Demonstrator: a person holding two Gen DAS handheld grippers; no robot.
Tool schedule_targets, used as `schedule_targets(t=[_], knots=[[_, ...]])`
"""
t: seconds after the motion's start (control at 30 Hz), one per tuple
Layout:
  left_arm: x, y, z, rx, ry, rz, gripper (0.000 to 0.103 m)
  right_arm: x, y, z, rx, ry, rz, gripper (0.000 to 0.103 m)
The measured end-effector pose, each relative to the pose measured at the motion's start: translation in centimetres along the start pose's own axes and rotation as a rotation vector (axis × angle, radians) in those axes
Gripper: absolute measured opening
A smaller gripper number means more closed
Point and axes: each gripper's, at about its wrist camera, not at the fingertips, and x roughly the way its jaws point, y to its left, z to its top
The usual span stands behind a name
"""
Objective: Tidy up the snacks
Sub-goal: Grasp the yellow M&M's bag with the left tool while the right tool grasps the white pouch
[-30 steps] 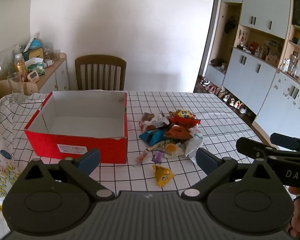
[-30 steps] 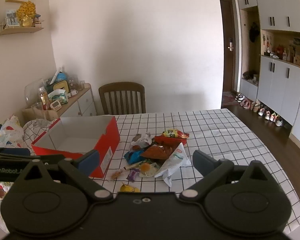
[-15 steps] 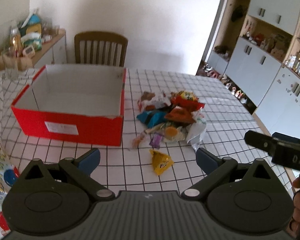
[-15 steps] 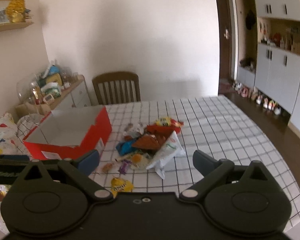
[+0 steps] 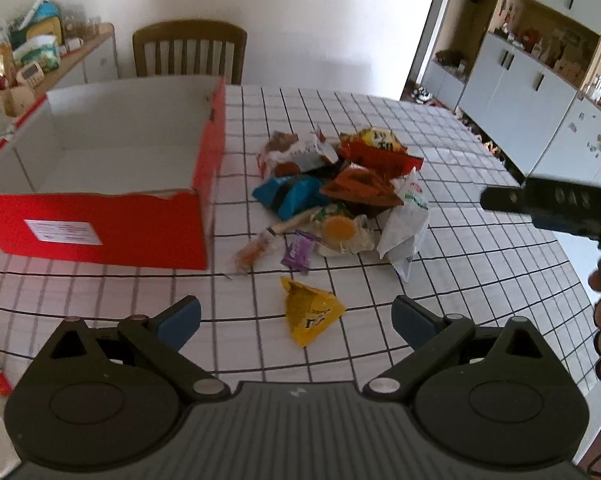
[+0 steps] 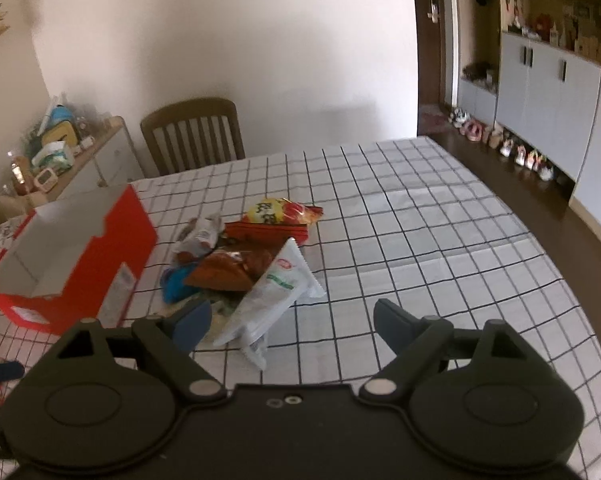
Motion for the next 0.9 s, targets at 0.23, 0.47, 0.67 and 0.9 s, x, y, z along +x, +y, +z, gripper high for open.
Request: schedule_targets(t=[0.23, 0.47, 0.67, 0.9], knots=[[4.4, -0.4, 0.4, -0.058, 0.069, 0.018, 0.102, 5.9, -1.7, 2.3, 0.145, 0.116, 0.015, 0.081], [7.2, -0.3, 0.4, -0.106, 0.128, 0.049, 0.096, 10.5, -2.1, 3.0, 0.275, 0.223, 0.047, 0.075], [8.4, -0.5, 0.3, -0.122, 0.150, 0.042, 0.090, 13.0, -2.3, 3.5, 0.359, 0.270, 0.056, 0.068], [9.5, -1.0, 0.3, -0.135, 0.168, 0.025, 0.072, 15.1, -2.6, 3.4, 0.410, 0.320, 0.063, 0.065]])
